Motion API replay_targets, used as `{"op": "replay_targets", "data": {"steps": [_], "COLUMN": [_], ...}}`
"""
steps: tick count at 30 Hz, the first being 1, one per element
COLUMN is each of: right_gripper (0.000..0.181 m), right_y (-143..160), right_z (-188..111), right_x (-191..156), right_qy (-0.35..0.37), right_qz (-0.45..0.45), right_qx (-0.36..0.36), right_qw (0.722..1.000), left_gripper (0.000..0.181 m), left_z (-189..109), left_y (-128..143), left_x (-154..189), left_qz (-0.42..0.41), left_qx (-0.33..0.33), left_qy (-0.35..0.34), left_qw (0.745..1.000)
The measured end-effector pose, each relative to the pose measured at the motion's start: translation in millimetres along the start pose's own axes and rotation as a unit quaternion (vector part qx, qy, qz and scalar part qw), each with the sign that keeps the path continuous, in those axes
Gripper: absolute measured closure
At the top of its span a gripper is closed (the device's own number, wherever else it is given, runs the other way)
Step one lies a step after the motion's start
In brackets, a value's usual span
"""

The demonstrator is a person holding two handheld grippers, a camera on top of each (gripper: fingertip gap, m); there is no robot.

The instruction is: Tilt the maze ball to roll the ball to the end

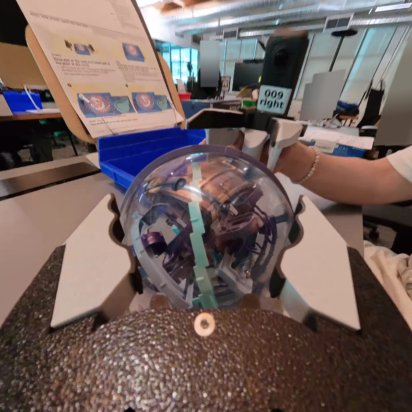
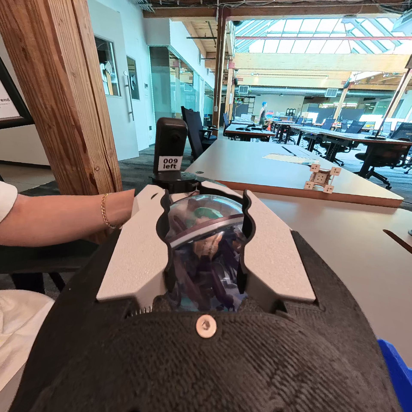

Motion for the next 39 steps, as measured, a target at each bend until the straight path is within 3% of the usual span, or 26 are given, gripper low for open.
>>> {"op": "replay_targets", "data": {"steps": [2, 10, 17, 20, 24, 28, 33, 39], "right_gripper": [0.117, 0.115, 0.089, 0.092, 0.104, 0.124, 0.125, 0.126], "right_y": [-2.6, -6.5, 14.6, 15.8, 10.3, -8.8, -6.9, -5.3], "right_z": [1.3, -3.9, -11.1, -5.8, -3.3, -3.4, -1.4, -0.4], "right_x": [-2.2, -0.9, 1.5, 1.2, 0.0, -6.1, -9.5, -10.3], "right_qy": [-0.002, -0.015, -0.059, -0.047, -0.043, -0.069, -0.07, -0.076], "right_qz": [-0.003, 0.02, -0.001, 0.004, 0.016, 0.061, 0.052, 0.057], "right_qx": [0.005, 0.048, -0.015, -0.013, 0.01, 0.047, 0.028, 0.029], "right_qw": [1.0, 0.999, 0.998, 0.999, 0.999, 0.995, 0.996, 0.995], "left_gripper": [0.028, 0.028, 0.052, 0.052, 0.052, 0.034, 0.034, 0.035], "left_z": [2.4, -9.3, -15.5, -17.5, -16.4, -9.9, -12.5, -14.3], "left_y": [3.4, 8.2, 11.0, 10.5, 3.3, 1.8, 5.5, 3.4], "left_x": [0.0, -9.4, -16.4, -19.6, -13.5, -7.5, -15.1, -14.9], "left_qz": [-0.004, -0.054, -0.075, -0.092, -0.031, -0.011, -0.062, -0.061], "left_qx": [-0.026, 0.022, 0.026, 0.042, 0.018, -0.022, 0.004, -0.011], "left_qy": [0.001, 0.003, -0.021, -0.025, -0.029, -0.019, -0.009, -0.001], "left_qw": [1.0, 0.998, 0.997, 0.995, 0.999, 1.0, 0.998, 0.998]}}
Point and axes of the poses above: each gripper's, where its closed fingertips meet, z out along the fingers, y out of its underside, x = y × z across the jaws, the point moved 8 cm from there along -z, back along the fingers, and after that the axes turned 1 degree about -x, right-handed, at the moved point
